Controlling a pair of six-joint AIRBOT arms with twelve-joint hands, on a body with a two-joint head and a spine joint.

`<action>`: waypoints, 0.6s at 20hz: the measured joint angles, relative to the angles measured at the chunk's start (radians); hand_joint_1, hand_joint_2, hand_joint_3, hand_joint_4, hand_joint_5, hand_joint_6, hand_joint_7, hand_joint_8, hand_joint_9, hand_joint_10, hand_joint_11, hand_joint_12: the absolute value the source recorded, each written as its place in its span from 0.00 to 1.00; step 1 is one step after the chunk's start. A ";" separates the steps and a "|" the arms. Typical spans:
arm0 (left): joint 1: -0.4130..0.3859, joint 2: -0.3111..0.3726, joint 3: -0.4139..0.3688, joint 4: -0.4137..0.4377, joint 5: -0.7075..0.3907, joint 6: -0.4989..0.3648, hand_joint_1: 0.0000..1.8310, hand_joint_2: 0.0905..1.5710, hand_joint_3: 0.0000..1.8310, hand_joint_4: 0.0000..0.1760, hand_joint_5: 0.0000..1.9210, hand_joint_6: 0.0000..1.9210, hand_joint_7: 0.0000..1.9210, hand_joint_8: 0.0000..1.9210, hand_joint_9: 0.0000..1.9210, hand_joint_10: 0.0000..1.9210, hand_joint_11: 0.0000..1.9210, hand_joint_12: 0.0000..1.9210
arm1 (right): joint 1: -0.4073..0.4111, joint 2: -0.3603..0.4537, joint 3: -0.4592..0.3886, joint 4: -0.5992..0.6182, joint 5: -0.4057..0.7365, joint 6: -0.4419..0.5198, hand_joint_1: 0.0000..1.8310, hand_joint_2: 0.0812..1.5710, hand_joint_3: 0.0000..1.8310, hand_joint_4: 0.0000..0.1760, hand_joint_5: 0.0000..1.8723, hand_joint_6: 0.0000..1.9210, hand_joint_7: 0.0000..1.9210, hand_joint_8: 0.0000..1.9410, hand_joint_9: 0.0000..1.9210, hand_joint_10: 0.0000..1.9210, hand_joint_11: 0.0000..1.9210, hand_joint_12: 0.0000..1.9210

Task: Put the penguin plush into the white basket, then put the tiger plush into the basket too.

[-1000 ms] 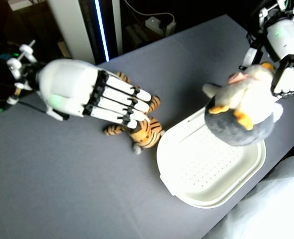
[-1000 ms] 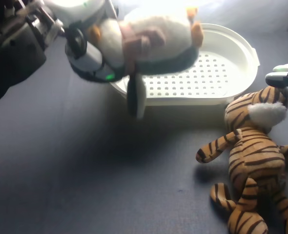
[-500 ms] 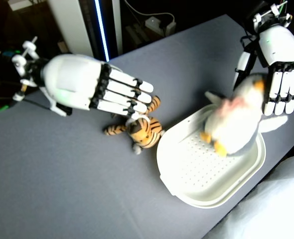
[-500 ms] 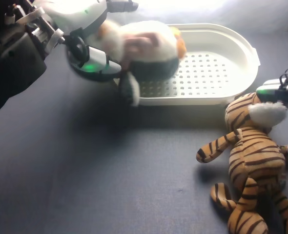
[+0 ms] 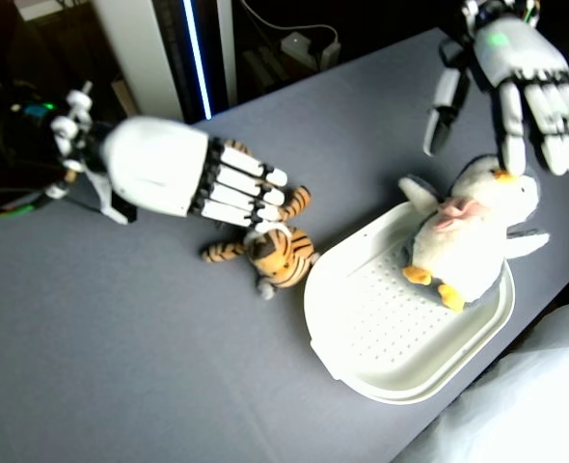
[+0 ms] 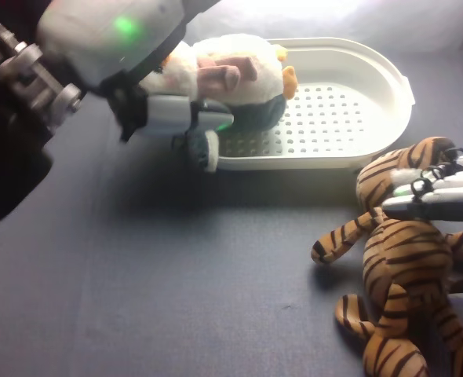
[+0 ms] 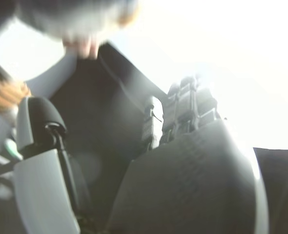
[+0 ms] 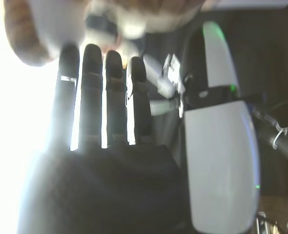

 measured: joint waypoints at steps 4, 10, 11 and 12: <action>0.042 0.039 -0.026 0.005 -0.111 -0.049 0.43 0.49 0.00 1.00 0.00 0.00 0.00 0.00 0.00 0.00 0.00 0.00 | 0.045 -0.043 0.022 -0.044 -0.080 -0.014 0.70 0.66 0.00 0.00 0.37 0.00 0.32 0.00 0.36 0.22 0.28 0.61; 0.064 0.049 -0.045 0.029 -0.171 -0.070 0.44 0.47 0.00 1.00 0.00 0.00 0.00 0.00 0.00 0.00 0.00 0.00 | 0.072 -0.058 0.041 -0.017 -0.155 -0.061 0.99 0.72 0.00 0.00 0.35 0.85 0.30 0.81 0.41 0.95 0.47 0.89; 0.066 0.051 -0.046 0.025 -0.174 -0.071 0.44 0.47 0.00 1.00 0.00 0.00 0.00 0.00 0.00 0.00 0.00 0.00 | 0.072 -0.058 0.043 -0.008 -0.156 -0.062 0.78 0.78 0.01 0.00 0.37 0.85 0.33 0.81 0.41 0.93 0.48 0.87; 0.074 0.060 -0.053 0.024 -0.188 -0.072 0.43 0.47 0.00 1.00 0.00 0.00 0.00 0.00 0.00 0.00 0.00 0.00 | 0.072 -0.057 0.043 -0.002 -0.152 -0.062 0.73 0.80 0.00 0.00 0.40 0.71 0.34 0.81 0.41 0.90 0.46 0.87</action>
